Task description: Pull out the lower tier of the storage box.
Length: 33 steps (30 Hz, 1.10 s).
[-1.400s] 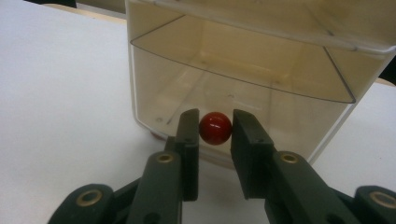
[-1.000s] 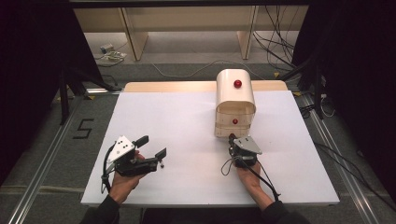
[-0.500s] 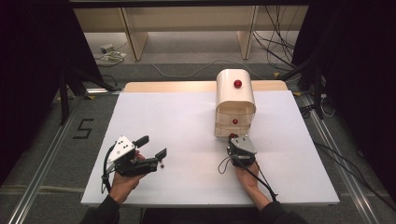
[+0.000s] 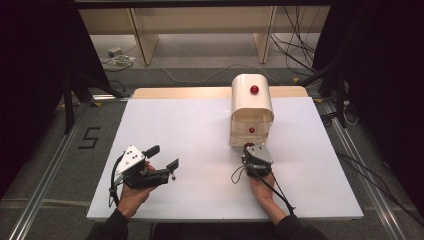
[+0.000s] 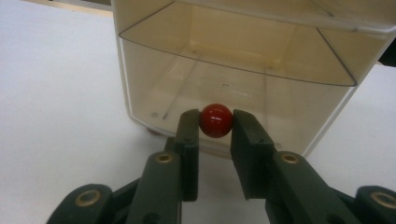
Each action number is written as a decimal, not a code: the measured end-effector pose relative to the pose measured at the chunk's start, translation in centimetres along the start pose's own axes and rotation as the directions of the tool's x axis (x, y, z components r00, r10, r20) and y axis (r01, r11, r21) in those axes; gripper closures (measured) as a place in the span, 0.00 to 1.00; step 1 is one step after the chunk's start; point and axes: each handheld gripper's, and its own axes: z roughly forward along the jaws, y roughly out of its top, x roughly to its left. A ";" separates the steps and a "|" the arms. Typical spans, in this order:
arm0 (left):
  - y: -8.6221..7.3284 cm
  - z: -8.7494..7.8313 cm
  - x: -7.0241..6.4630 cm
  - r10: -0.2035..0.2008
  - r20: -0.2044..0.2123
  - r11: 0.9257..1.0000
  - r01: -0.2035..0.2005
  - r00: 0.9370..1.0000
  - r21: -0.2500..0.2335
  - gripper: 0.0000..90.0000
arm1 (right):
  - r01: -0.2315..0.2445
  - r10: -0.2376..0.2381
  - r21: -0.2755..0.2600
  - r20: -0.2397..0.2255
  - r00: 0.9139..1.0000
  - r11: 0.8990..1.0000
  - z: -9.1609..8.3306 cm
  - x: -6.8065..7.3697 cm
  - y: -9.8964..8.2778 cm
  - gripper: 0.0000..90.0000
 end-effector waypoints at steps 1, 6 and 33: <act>0.0 0.0 0.0 0.000 0.000 1.000 0.000 1.000 -0.001 0.18 | -0.002 0.002 0.002 0.001 1.000 1.000 0.0 0.0 0.0 0.82; 0.0 0.0 0.1 -0.001 -0.001 1.000 0.001 1.000 -0.002 0.18 | -0.010 0.010 0.009 0.001 1.000 1.000 -0.1 0.0 0.1 0.82; 0.0 -0.1 0.1 -0.005 -0.003 1.000 0.005 1.000 -0.004 0.18 | -0.027 0.029 0.038 -0.055 0.998 0.999 -1.1 -0.4 0.0 0.82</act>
